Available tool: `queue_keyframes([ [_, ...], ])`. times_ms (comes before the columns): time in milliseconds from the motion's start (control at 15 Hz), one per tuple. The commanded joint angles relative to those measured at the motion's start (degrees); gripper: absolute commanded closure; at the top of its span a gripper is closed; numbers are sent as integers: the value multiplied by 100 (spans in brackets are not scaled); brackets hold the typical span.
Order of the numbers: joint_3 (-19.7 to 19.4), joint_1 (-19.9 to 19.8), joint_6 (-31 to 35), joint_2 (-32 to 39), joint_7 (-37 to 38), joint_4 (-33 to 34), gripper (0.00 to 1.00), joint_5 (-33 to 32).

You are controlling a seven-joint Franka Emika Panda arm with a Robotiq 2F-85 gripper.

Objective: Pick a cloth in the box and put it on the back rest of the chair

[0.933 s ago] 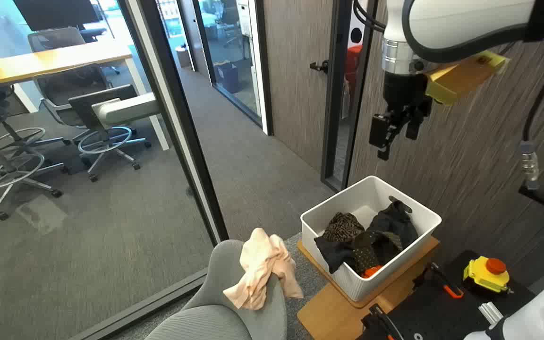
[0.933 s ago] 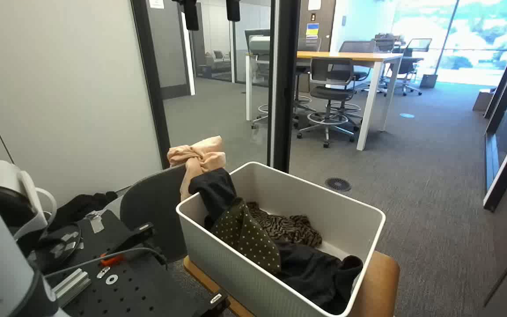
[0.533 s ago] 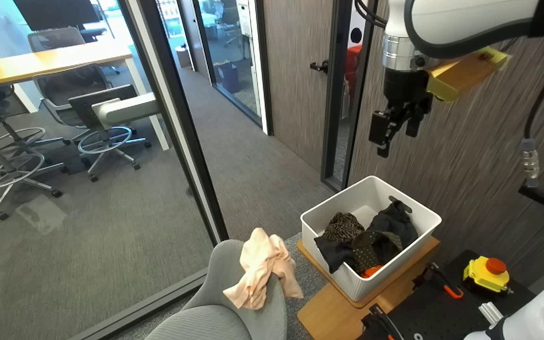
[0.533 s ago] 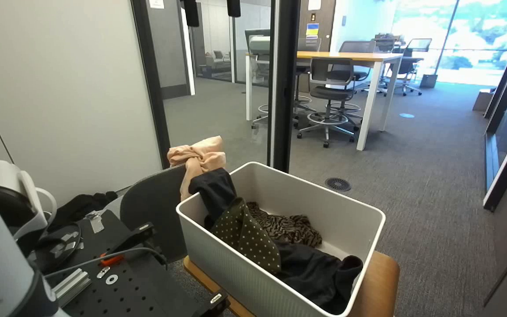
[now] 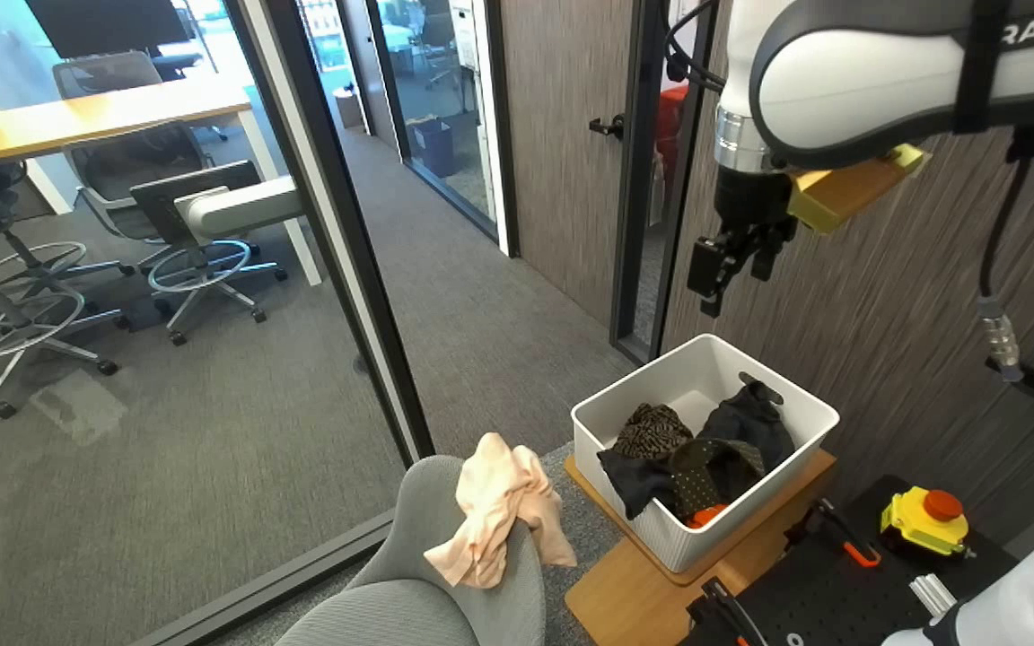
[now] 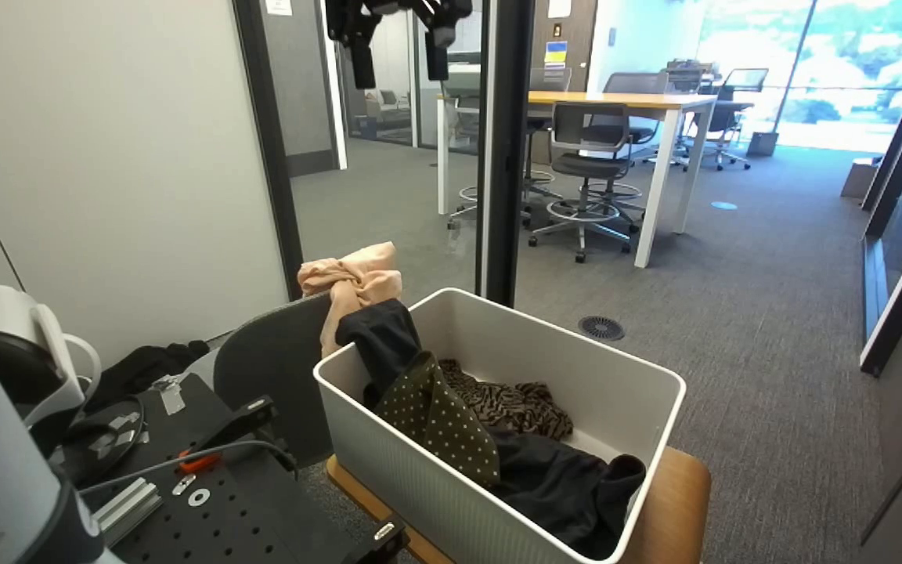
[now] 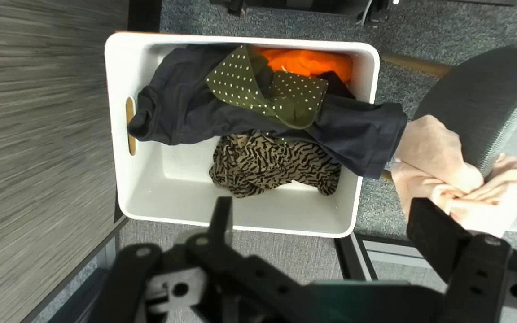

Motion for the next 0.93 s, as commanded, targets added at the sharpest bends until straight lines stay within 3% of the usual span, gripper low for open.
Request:
queue_keyframes([
  [0,-263,104,1087,306,-462,-404,0,-132],
  [267,-647,57,2525,1225,-1157,-741,0,-29],
  [533,-1028,72,3735,2550,-2016,-570,0,249],
  [733,-1137,34,4375,3639,-2777,-218,0,866],
  [867,-985,-127,4548,4229,-3422,90,0,1504],
])
